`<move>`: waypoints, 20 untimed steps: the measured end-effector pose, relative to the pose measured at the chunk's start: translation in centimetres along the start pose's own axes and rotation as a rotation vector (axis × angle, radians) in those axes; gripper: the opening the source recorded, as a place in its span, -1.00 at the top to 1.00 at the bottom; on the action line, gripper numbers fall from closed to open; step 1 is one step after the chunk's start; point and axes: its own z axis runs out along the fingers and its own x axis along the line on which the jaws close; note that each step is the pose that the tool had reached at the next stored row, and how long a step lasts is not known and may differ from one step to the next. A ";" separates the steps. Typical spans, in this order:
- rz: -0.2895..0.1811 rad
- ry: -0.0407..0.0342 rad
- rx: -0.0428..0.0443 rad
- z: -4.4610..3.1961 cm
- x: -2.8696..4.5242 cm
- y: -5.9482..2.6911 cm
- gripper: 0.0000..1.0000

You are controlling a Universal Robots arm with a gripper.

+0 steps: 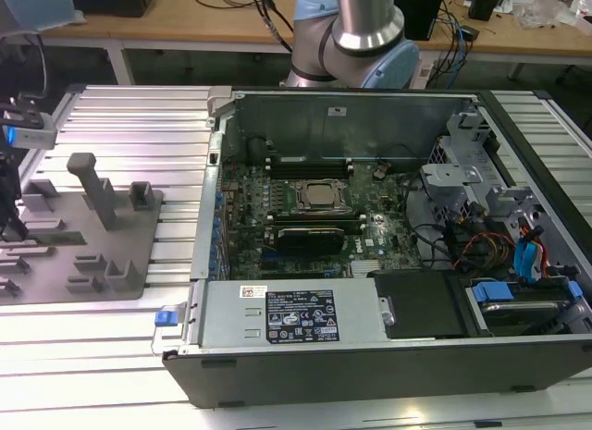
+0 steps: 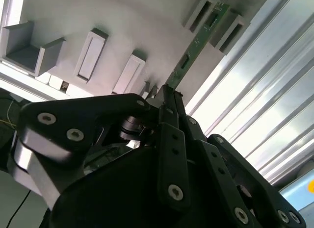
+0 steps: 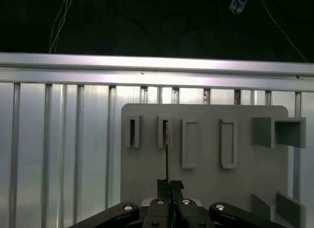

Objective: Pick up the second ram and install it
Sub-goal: 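Pick up the second ram and move it above second insertion slot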

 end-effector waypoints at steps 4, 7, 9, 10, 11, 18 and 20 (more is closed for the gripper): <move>0.000 -0.0008 0.0000 -1.14 -0.01 0.03 0.82; 0.000 -0.0020 0.0001 -2.41 -0.02 0.06 0.82; 0.000 -0.0022 0.0002 -3.04 -0.02 0.07 0.82; 0.000 -0.0022 0.0002 -3.41 -0.03 0.08 0.82; 0.000 -0.0022 0.0002 -3.82 -0.03 0.09 0.82; 0.000 -0.0025 0.0002 -6.01 -0.05 0.14 0.82; 0.000 -0.0026 0.0002 -6.57 -0.06 0.16 0.82</move>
